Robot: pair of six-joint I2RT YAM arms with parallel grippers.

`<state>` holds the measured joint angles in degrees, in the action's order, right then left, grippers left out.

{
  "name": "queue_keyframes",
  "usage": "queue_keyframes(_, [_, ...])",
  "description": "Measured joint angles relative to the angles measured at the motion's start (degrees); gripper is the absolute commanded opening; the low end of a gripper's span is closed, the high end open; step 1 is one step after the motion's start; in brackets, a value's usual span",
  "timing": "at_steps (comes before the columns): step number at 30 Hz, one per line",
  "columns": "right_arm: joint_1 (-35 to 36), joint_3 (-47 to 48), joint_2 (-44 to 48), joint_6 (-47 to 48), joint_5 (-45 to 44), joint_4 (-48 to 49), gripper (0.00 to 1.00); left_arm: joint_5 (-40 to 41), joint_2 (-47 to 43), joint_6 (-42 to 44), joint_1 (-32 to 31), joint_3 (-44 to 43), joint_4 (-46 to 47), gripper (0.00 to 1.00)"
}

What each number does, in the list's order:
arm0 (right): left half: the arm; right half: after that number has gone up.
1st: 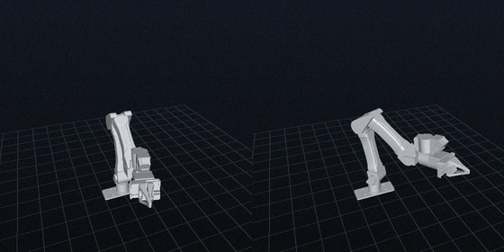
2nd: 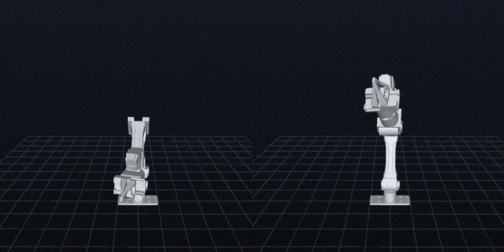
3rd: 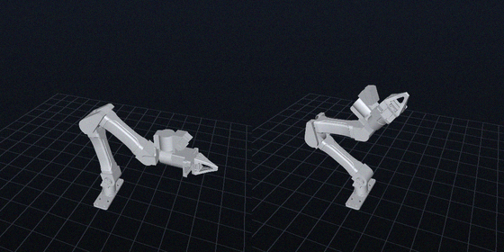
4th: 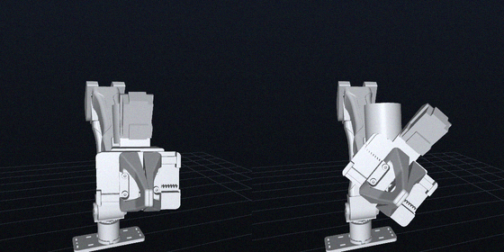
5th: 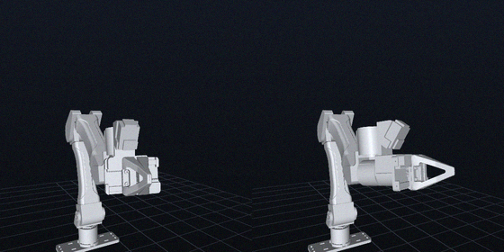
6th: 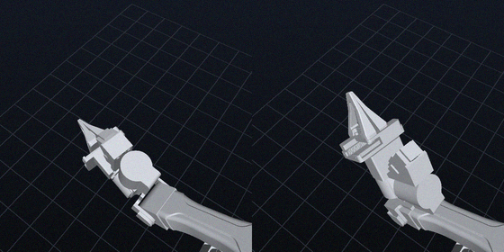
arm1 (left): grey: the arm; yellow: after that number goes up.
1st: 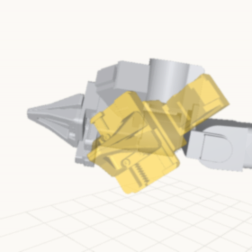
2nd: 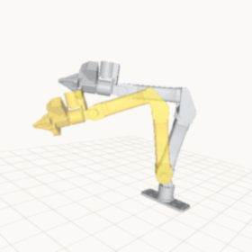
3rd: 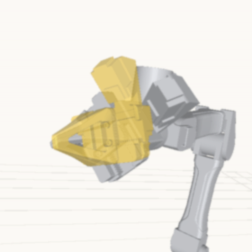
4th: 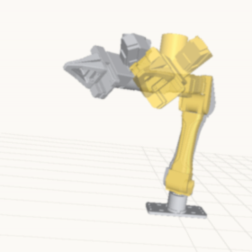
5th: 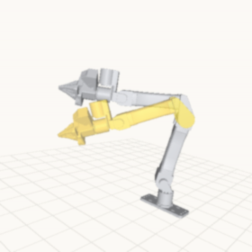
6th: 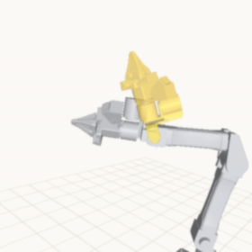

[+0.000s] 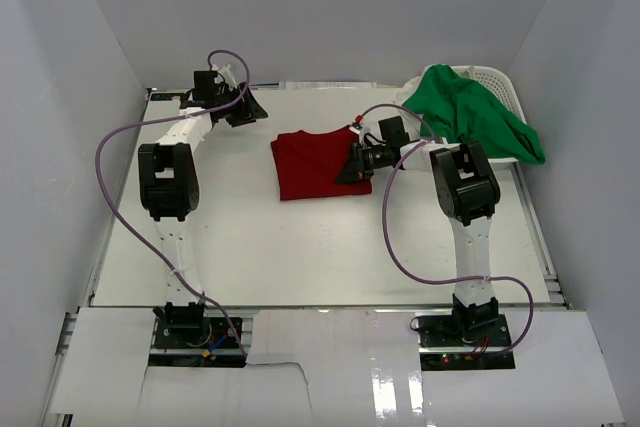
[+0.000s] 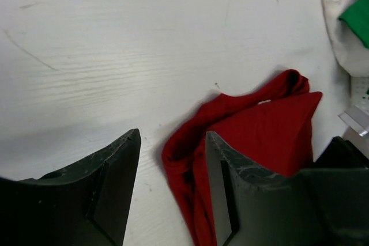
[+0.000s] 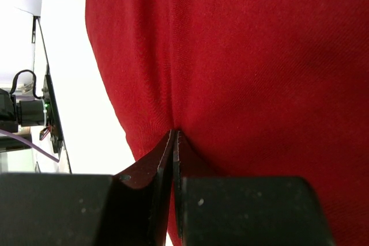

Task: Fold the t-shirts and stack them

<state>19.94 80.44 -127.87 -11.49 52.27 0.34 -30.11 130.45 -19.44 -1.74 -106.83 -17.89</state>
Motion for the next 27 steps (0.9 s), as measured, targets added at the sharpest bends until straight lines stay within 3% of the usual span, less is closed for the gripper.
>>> queue_keyframes(12, [0.0, 0.0, 0.0, 0.2, 0.3, -0.3, 0.08, -4.6, -10.0, -9.2, -0.7, 24.9, 2.5, 0.64])
queue_keyframes(27, [0.0, -0.4, 0.0, 0.1, 0.9, 0.0, 0.08, -5.1, -13.6, -12.5, -3.3, 32.7, 8.9, 0.66])
